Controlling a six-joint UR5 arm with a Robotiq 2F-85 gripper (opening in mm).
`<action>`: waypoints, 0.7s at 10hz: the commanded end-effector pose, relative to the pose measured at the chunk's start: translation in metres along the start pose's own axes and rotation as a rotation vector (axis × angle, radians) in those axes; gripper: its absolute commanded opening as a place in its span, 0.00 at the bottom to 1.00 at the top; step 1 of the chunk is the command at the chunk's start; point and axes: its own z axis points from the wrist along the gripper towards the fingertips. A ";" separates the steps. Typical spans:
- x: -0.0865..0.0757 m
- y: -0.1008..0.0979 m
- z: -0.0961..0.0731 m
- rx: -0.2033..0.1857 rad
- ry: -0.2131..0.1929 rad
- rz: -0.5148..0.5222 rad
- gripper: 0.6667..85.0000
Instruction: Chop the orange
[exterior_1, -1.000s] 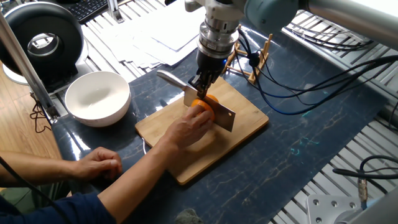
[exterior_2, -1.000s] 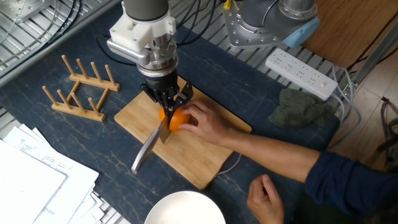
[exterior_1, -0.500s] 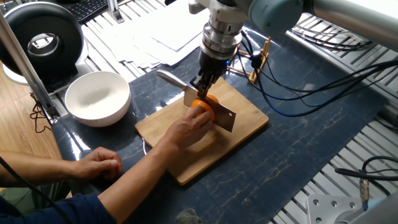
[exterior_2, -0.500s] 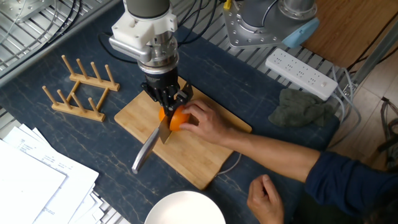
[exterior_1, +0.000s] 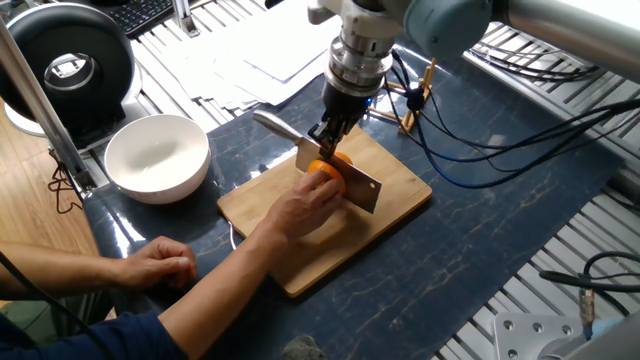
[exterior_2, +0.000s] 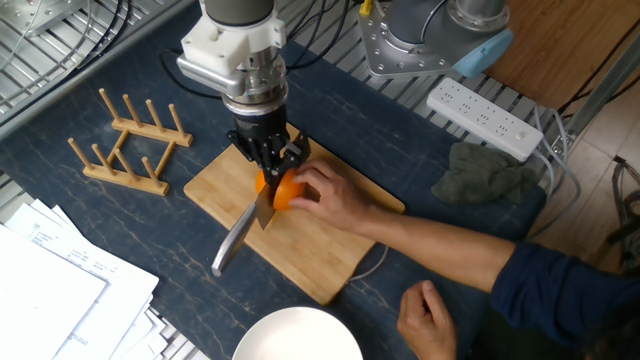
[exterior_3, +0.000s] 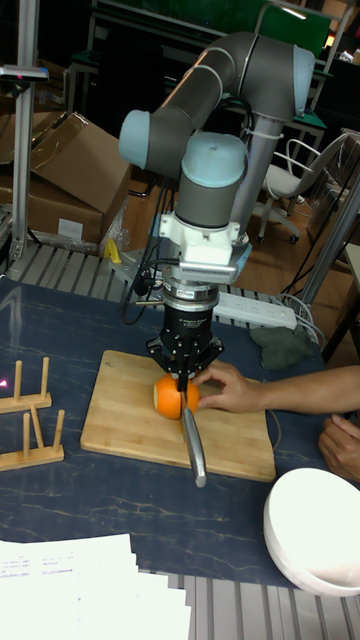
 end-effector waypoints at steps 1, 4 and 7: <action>-0.008 0.018 -0.011 0.020 0.030 0.042 0.01; -0.015 0.017 -0.003 0.021 0.017 0.040 0.01; -0.017 0.016 -0.006 0.012 0.008 0.033 0.01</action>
